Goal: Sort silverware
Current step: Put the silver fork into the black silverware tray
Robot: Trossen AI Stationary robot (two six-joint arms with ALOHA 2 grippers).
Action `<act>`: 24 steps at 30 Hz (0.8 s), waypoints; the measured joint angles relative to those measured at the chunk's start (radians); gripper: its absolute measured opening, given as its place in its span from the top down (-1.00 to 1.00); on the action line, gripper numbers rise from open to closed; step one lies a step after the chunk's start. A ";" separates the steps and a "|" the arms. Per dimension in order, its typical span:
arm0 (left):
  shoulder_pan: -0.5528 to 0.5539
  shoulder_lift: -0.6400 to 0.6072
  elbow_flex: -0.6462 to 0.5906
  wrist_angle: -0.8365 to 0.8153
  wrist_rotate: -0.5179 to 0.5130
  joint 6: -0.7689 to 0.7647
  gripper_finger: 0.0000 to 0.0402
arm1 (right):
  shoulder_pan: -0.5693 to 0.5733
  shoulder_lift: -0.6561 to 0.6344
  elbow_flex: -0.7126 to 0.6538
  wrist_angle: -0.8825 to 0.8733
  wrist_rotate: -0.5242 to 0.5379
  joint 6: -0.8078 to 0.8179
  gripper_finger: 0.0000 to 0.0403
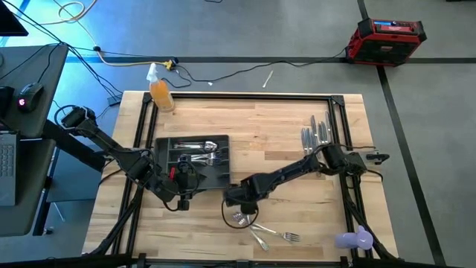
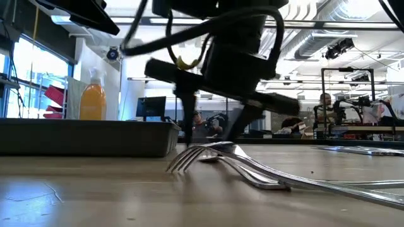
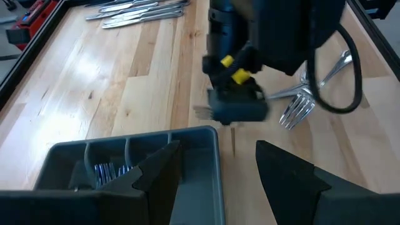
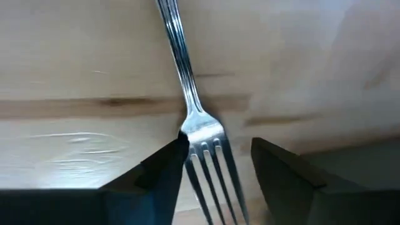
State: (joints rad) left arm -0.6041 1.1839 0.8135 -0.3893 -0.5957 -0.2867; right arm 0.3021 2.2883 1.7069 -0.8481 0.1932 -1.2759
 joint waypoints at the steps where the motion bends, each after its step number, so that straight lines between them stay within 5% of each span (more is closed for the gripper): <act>1: 0.000 0.000 0.000 -0.001 0.000 0.000 0.07 | -0.002 0.000 0.000 -0.022 -0.008 0.060 0.19; 6: 0.000 0.000 0.000 -0.002 0.000 0.000 0.07 | -0.011 -0.008 -0.003 -0.091 -0.094 0.355 0.30; 11: 0.000 0.000 0.000 -0.002 0.000 0.000 0.07 | -0.045 -0.036 -0.008 -0.094 -0.292 0.648 0.31; 24: -0.011 0.000 0.000 -0.010 0.007 -0.040 0.07 | -0.020 -0.045 -0.010 -0.007 -0.334 0.870 0.31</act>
State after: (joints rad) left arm -0.6155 1.1839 0.8135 -0.3996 -0.5888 -0.3271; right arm 0.2825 2.2436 1.6974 -0.8552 -0.1412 -0.4056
